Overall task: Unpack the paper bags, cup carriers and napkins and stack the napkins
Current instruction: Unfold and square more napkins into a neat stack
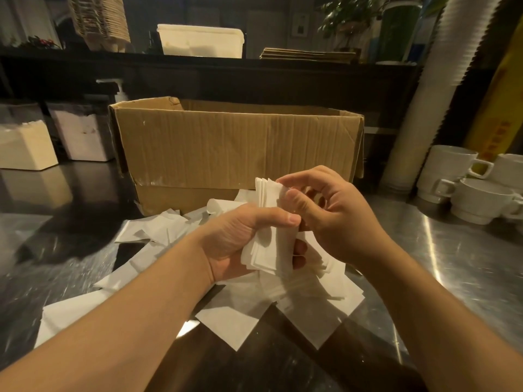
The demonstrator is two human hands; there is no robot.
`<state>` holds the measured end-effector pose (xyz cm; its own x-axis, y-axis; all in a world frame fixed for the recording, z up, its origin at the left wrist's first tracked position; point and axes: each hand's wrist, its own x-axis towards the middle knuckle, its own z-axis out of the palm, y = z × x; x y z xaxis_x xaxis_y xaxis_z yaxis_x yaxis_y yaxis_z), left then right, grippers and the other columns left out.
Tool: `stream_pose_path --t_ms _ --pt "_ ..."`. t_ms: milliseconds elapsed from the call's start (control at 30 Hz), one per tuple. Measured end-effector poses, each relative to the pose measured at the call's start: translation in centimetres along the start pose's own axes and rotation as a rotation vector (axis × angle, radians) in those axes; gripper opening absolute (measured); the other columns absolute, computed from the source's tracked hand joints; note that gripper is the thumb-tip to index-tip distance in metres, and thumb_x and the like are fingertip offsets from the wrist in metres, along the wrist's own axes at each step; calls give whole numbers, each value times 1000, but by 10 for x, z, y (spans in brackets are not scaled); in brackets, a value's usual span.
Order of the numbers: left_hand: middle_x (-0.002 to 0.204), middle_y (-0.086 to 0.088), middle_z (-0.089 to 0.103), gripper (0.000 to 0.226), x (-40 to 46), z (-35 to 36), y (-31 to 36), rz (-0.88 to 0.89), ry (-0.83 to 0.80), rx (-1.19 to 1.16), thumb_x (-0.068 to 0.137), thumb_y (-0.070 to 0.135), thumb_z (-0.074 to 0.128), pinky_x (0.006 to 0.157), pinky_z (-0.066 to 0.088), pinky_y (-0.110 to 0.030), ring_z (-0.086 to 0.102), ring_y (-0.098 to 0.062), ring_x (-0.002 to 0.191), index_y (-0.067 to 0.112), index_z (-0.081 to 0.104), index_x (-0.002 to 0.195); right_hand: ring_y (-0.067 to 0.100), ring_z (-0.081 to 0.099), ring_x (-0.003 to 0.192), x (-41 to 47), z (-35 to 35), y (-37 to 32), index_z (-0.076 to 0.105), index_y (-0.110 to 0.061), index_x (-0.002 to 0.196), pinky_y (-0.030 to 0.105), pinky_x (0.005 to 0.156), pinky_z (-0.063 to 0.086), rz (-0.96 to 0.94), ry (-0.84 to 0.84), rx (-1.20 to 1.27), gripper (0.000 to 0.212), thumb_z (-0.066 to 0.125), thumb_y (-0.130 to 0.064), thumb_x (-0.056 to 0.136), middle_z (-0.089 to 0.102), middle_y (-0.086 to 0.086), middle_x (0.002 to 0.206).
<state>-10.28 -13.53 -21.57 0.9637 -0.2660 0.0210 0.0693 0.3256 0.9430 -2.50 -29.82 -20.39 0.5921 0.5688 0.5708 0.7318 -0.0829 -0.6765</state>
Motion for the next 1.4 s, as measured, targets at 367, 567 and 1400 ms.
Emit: stream_pose_path --t_ms 367,567,1400 --pt "106 -16 71 57 -1 0 1 -61 -14 24 71 22 88 85 53 -48 68 -30 89 15 68 124 19 61 113 0 -2 1 66 -37 109 37 85 63 8 -66 26 29 61 -10 98 60 -15 113" --pt "107 -15 70 49 0 1 0 -62 -17 -34 74 20 85 85 49 -48 65 -29 89 18 71 121 19 65 109 -3 -5 -6 63 -38 100 34 75 65 52 -106 164 30 57 -8 99 65 -4 115" --pt "108 -14 73 69 -1 1 1 -57 14 19 70 24 90 87 54 -47 70 -30 93 11 62 132 6 69 86 0 -5 -7 69 -27 103 24 57 60 123 27 176 13 68 -18 93 67 -10 94"
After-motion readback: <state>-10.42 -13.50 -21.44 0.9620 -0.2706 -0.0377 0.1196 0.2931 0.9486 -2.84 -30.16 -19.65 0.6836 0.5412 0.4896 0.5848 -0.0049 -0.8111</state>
